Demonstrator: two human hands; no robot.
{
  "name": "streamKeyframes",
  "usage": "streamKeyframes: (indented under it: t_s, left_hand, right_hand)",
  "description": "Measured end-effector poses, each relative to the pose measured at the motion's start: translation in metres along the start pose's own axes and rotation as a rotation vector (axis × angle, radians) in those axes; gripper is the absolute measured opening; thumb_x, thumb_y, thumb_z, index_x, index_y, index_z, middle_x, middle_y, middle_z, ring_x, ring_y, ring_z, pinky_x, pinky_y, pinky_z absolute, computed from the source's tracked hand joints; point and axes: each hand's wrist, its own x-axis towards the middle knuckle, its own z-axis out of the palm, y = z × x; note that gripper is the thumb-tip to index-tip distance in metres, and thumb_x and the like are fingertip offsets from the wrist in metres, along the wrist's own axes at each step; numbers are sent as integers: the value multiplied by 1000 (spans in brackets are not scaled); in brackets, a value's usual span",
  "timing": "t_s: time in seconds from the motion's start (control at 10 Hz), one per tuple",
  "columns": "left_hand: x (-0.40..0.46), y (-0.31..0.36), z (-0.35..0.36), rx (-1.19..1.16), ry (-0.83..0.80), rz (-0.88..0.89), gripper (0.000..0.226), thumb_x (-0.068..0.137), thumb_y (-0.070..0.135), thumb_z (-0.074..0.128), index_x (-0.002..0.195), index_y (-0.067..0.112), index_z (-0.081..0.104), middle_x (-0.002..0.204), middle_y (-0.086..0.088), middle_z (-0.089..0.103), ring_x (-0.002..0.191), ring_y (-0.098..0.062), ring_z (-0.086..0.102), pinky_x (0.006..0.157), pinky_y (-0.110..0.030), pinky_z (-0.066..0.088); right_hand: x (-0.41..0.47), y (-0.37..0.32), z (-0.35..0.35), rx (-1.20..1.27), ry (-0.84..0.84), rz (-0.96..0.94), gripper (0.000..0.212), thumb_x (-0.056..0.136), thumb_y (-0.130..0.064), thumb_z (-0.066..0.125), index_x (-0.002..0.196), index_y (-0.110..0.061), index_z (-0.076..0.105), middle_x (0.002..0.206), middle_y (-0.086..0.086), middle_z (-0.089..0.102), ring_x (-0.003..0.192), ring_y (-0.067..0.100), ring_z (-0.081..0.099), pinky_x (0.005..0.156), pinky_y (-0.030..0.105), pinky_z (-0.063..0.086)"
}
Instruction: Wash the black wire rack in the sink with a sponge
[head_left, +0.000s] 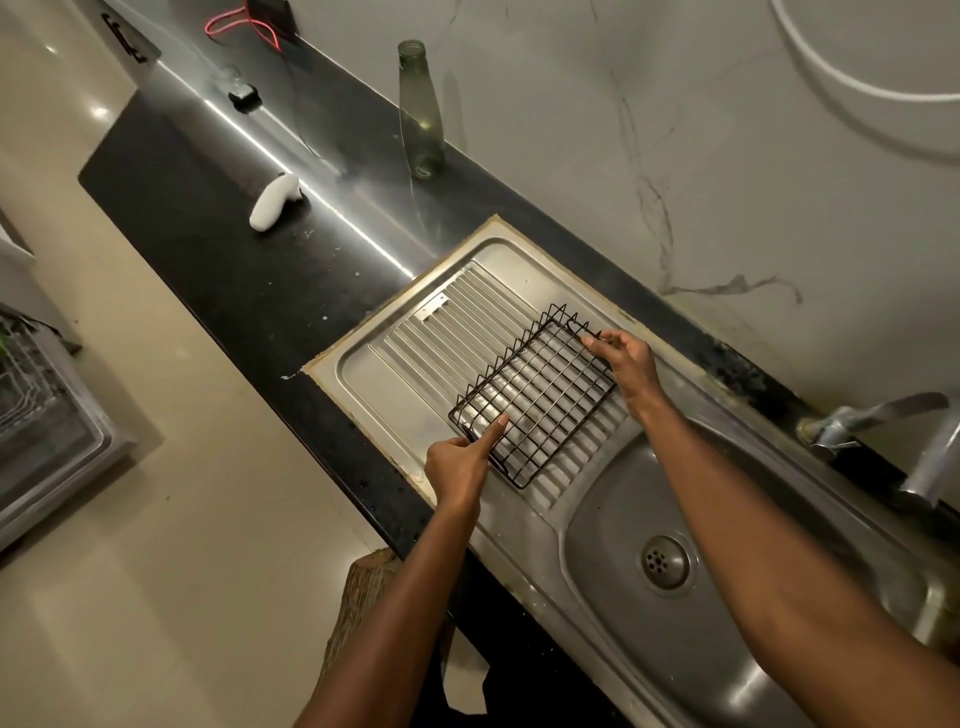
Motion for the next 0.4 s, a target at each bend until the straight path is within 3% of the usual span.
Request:
streamKeyframes:
  t_s: [0.1,0.2,0.3,0.4]
  left_hand:
    - [-7,3,1,8,25,22,77,63,70,85,72,-4,66,66,-18,64,67,-35,68,72,-51,64]
    - [-19,6,-2,4,68,108,62,76,60,82,91,1,70,83,-16,70,71,-25,66,64,-35,58]
    - [-35,14,-4,19,142,216,49,88,40,80,123,12,63,106,0,67,92,-12,63,75,-21,50]
    - [-40,16,-3,31,158,260,45,90,29,79,128,12,61,115,-2,67,102,-16,65,87,-28,55]
  right_hand:
    - [-8,2,-4,0,71,-9,63,86,-55,71,135,-20,53,128,4,58,117,18,56,81,21,44]
    - [-17,0,-9,-25,124,-28,61,89,-56,65,136,-19,52,130,4,59,117,19,57,90,28,48]
    - [-32,12,-16,-117,243,-73,54,95,-52,56,131,-12,57,124,10,63,111,24,61,89,34,51]
    - [-40,27,-24,-174,312,-116,58,93,-55,50,125,-9,61,118,13,66,106,26,62,85,33,51]
